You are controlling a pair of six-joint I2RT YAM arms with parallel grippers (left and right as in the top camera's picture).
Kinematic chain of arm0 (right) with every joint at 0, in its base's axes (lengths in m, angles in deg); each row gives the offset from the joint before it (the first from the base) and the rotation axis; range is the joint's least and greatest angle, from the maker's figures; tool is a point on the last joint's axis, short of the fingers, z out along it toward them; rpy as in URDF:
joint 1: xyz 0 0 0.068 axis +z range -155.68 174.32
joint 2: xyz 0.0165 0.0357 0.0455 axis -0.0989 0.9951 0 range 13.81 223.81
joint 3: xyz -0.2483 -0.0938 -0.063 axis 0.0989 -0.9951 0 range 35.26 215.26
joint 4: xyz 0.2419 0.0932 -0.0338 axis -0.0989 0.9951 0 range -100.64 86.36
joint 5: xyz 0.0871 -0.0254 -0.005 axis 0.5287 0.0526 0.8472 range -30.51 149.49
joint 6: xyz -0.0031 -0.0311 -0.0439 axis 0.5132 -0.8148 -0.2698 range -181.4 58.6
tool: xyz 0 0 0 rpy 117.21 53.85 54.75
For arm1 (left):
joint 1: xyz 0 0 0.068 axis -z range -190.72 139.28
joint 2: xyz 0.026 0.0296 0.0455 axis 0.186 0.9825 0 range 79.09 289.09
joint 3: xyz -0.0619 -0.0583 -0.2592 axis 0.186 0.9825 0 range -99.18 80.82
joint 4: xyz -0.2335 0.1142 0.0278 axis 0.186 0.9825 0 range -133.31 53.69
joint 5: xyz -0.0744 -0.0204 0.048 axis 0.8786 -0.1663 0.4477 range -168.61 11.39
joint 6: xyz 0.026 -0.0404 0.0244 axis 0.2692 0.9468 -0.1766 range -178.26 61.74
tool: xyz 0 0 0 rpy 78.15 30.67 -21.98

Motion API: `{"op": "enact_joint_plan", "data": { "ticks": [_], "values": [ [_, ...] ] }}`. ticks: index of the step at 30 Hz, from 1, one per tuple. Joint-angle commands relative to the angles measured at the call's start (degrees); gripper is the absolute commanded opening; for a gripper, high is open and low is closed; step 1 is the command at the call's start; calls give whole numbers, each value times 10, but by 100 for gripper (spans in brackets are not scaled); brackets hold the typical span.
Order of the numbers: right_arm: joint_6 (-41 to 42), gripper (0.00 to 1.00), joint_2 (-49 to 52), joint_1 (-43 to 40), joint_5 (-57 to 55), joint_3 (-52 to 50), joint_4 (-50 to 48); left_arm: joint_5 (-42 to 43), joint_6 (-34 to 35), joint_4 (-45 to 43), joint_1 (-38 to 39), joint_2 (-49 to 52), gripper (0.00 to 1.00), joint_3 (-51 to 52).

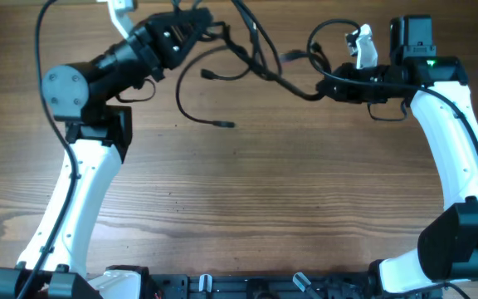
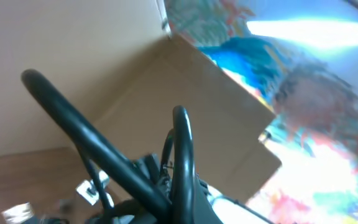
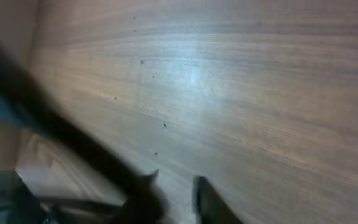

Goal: Untangle cables

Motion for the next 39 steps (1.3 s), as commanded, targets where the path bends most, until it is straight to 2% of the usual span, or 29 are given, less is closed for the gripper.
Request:
{"op": "enact_joint_plan", "data": {
  "ticks": [1, 3, 5, 11, 13, 18, 25, 34, 37, 39],
  "values": [
    [-38, 45, 11, -9, 8, 14, -10, -53, 0, 101, -16, -23, 4, -20],
    [-37, 53, 8, -8, 22, 36, -10, -43, -37, 206, -15, -23, 4, -20],
    [-39, 59, -4, -5, 75, 49, -24, -9, -76, 271, -7, -23, 4, -20],
    [-38, 68, -32, 35, 122, 49, -79, -5, -82, 387, 0, -23, 4, -20],
    [-37, 70, -33, 74, 123, 49, -96, -8, -81, 427, 0, -23, 4, -20],
    [-18, 75, -33, 135, 117, 49, -137, -8, -82, 447, 0, -23, 4, -20],
    [22, 91, -33, 149, 128, 48, -179, -10, -96, 506, 0, -23, 4, -20],
    [9, 80, -15, 205, -1, 39, -198, 55, -92, 506, 0, -23, 4, -20],
    [27, 62, -1, 219, -108, 39, -205, 77, -92, 506, 0, -23, 4, -20],
    [57, 57, 13, 220, -173, 39, -218, 96, -92, 506, 0, -23, 4, -20]
  ]
}}
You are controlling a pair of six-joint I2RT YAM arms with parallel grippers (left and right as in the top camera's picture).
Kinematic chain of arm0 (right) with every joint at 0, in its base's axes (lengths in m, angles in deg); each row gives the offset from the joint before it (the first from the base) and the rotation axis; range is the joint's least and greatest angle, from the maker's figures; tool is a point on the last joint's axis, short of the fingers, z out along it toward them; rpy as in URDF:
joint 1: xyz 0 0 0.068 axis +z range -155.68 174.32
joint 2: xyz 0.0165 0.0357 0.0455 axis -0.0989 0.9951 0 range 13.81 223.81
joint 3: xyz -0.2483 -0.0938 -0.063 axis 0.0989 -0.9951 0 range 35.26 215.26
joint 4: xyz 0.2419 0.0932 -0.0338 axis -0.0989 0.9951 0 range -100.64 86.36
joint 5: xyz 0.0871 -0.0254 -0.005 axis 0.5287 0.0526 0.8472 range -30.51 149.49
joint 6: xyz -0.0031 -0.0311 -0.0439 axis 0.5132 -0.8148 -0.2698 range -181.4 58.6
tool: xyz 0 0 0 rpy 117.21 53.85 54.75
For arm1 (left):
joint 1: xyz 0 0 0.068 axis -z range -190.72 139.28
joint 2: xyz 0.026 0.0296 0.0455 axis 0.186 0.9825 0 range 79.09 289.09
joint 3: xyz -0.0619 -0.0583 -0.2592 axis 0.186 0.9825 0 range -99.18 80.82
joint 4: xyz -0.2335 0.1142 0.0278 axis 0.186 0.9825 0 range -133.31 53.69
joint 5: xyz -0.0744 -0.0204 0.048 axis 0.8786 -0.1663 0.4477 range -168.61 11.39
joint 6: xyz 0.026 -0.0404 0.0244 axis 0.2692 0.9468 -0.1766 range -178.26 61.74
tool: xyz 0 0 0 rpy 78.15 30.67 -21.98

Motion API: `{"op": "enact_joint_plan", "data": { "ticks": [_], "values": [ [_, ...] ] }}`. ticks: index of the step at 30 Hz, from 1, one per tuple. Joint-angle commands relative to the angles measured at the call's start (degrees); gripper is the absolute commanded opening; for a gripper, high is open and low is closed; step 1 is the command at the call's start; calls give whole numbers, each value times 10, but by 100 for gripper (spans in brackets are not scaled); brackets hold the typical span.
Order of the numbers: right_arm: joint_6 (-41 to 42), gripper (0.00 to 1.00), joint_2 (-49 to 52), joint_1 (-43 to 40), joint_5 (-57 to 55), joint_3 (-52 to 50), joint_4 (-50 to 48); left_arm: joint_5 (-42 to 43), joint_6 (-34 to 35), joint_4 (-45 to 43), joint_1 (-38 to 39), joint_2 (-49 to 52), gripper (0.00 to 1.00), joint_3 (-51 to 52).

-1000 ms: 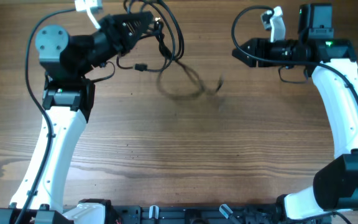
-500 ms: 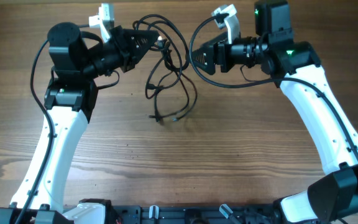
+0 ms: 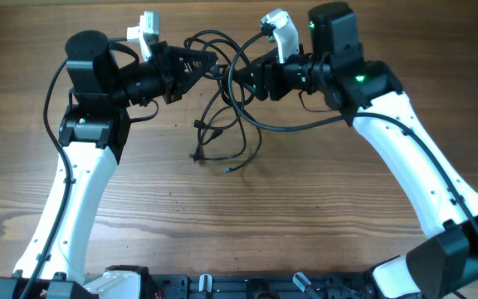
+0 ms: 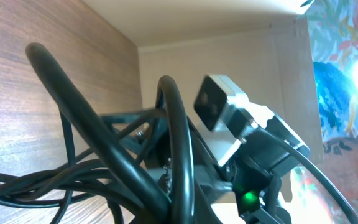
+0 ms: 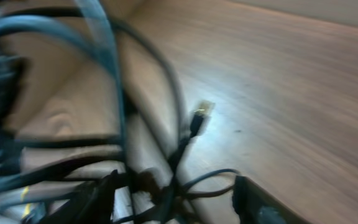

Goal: Untangle cables

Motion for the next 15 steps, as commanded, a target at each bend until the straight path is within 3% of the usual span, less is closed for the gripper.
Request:
{"op": "enact_joint_plan", "data": {
  "ticks": [1, 5, 7, 9, 12, 15],
  "values": [
    [34, 55, 32, 1, -135, 5, -21, 60, -9, -5, 1, -12, 4, -9],
    [60, 48, 56, 1, -136, 5, -52, 95, -9, -5, 1, -12, 4, -9],
    [60, 30, 62, 1, -136, 5, -54, 103, -9, -5, 1, -12, 4, -9],
    [60, 4, 64, -1, -139, 5, -50, 104, -15, -5, 0, -11, 4, -9],
    [86, 4, 49, -18, -175, 5, -29, 88, -90, -3, -10, -11, 4, -9],
    [142, 4, 4, -54, -240, 5, 21, 6, -135, 53, -37, -11, 4, -9]
  ]
}}
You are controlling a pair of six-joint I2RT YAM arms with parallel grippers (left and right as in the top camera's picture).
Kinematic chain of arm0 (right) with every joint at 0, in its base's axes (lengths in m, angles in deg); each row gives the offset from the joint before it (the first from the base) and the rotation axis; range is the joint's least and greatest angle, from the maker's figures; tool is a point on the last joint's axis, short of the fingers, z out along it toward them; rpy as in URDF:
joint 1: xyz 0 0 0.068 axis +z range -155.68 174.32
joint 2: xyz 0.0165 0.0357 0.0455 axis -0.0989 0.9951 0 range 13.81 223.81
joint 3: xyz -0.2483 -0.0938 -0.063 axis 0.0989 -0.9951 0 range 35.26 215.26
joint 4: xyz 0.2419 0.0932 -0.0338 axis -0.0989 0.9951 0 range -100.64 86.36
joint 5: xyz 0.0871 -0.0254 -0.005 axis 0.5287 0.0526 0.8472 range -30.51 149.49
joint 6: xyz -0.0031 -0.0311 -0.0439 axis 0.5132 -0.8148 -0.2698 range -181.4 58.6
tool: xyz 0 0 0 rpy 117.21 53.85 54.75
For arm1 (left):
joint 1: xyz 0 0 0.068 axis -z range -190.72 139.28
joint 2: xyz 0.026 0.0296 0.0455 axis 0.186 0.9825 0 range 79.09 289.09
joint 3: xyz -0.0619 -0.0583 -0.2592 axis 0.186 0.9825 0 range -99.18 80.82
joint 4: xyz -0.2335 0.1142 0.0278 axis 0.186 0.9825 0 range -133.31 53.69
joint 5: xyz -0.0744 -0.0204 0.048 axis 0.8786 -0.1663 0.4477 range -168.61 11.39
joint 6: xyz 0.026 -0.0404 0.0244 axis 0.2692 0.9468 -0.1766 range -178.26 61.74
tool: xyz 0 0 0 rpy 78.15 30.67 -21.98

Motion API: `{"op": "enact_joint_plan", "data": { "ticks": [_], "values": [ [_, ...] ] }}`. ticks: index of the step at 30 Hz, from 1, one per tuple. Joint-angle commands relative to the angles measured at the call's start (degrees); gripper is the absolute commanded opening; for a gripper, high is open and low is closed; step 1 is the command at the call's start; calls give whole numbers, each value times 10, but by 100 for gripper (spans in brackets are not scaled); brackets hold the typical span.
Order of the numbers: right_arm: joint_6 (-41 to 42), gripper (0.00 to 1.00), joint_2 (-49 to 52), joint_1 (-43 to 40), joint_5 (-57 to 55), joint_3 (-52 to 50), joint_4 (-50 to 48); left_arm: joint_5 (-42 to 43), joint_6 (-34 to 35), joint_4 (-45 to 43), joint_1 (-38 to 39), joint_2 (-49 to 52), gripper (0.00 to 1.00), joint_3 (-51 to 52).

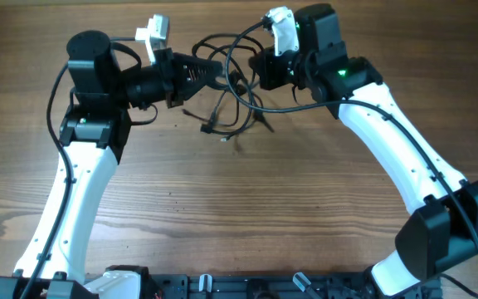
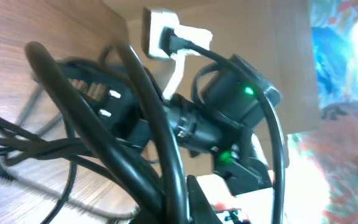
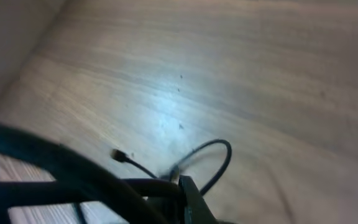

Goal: Untangle cables

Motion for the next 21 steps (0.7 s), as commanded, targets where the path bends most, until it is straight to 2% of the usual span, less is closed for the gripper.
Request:
{"op": "enact_joint_plan", "data": {
  "ticks": [1, 4, 8, 10, 13, 17, 19, 21],
  "values": [
    [88, 4, -58, -63, -133, 5, 47, -95, -90, 58, -43, -12, 4, -9],
    [126, 4, -113, -103, -209, 5, 96, -220, -126, 142, -66, -12, 4, -9],
    [128, 4, -171, -138, -301, 5, 143, -344, -184, 205, -83, -12, 4, -9],
    [126, 4, -195, -150, -412, 5, 168, -431, -188, 242, -91, -12, 4, -9],
    [126, 4, -200, -151, -507, 5, 190, -454, -213, 252, -93, -12, 4, -9],
    [142, 4, -198, -151, -642, 5, 210, -489, -215, 261, -93, -12, 4, -9],
    [141, 4, -199, -152, -640, 5, 205, -492, -215, 265, -93, -12, 4, -9],
    [123, 4, -198, -152, -544, 5, 199, -492, -215, 267, -93, -12, 4, -9]
  ]
}}
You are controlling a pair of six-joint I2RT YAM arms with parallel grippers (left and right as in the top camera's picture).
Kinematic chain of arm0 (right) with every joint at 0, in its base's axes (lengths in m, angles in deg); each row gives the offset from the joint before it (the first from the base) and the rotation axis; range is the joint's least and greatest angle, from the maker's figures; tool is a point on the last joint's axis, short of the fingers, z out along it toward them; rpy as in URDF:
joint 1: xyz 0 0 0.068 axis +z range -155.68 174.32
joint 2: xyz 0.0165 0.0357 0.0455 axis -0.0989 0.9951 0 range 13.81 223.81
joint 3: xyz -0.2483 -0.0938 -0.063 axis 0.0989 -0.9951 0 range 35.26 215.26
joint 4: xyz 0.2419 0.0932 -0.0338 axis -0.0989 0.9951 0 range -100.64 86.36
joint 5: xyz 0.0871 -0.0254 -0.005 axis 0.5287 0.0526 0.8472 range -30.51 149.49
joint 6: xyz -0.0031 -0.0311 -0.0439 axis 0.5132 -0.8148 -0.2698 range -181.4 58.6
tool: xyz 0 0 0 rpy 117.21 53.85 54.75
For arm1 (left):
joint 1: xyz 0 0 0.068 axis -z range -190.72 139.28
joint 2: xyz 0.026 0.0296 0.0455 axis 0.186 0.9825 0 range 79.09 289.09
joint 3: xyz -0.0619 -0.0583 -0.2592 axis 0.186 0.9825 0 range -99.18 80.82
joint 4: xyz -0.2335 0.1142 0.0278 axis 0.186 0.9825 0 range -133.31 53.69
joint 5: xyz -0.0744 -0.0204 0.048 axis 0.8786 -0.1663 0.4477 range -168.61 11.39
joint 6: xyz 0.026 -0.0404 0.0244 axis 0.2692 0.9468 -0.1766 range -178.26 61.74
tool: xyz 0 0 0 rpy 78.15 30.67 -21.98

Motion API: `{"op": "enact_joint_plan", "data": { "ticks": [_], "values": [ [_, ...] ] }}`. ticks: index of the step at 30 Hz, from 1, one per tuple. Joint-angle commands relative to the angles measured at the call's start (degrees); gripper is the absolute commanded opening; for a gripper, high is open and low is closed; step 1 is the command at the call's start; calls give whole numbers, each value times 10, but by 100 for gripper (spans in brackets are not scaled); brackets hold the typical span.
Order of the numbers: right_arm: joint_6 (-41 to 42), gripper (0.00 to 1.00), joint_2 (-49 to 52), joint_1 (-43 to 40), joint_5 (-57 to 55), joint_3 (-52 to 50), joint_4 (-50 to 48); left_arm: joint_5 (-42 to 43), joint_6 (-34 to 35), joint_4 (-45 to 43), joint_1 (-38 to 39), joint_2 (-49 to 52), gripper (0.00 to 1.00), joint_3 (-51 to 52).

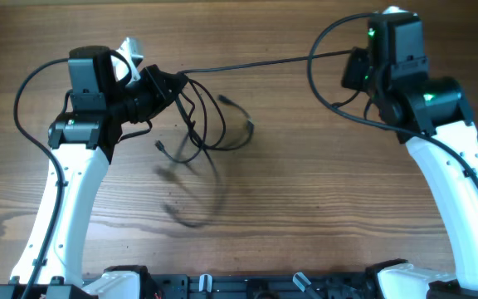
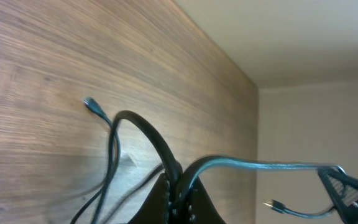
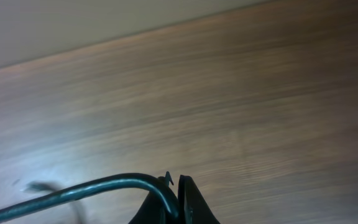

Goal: Untangle cables

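Note:
Several black cables form a tangle (image 1: pixel 208 126) under my left gripper (image 1: pixel 171 85), which is shut on a couple of strands at the table's left back. One cable (image 1: pixel 264 62) runs in a straight line from there to my right gripper (image 1: pixel 353 69), shut on it at the right back; a slack loop (image 1: pixel 326 100) curls below that gripper. In the left wrist view the left gripper (image 2: pixel 178 188) pinches black cables (image 2: pixel 146 132). In the right wrist view the right gripper (image 3: pixel 176 186) pinches one cable (image 3: pixel 92 189). A blurred loop (image 1: pixel 196 208) swings lower down.
The wooden table (image 1: pixel 322 216) fills the overhead view. A loose plug end (image 2: pixel 91 103) lies on the wood left of the held strands, and another connector (image 2: pixel 272 204) dangles at the right. A pale wall (image 2: pixel 303 37) stands beyond the table's edge.
The grippers were close together at the back centre with the tangle bunched between them. Now they are far apart, left and right, with one cable stretched between them and the rest hanging at the left.
First the grippers stood apart at the back, both shut on cables with the tangle strung between them. Then they were close together at the back centre, the tangle hanging below. Now they are apart again, and a single cable spans the gap.

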Motion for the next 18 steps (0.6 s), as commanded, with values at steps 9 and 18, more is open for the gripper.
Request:
{"op": "enact_joint_plan", "data": {
  "ticks": [9, 18],
  "values": [
    [-106, 7, -5, -61, 192, 6, -38, 61, -161, 7, -59, -5, 4, -2],
    [-225, 80, -1, -61, 491, 6, -46, 329, -130, -106, -59, -5, 4, -2]
  ]
}}
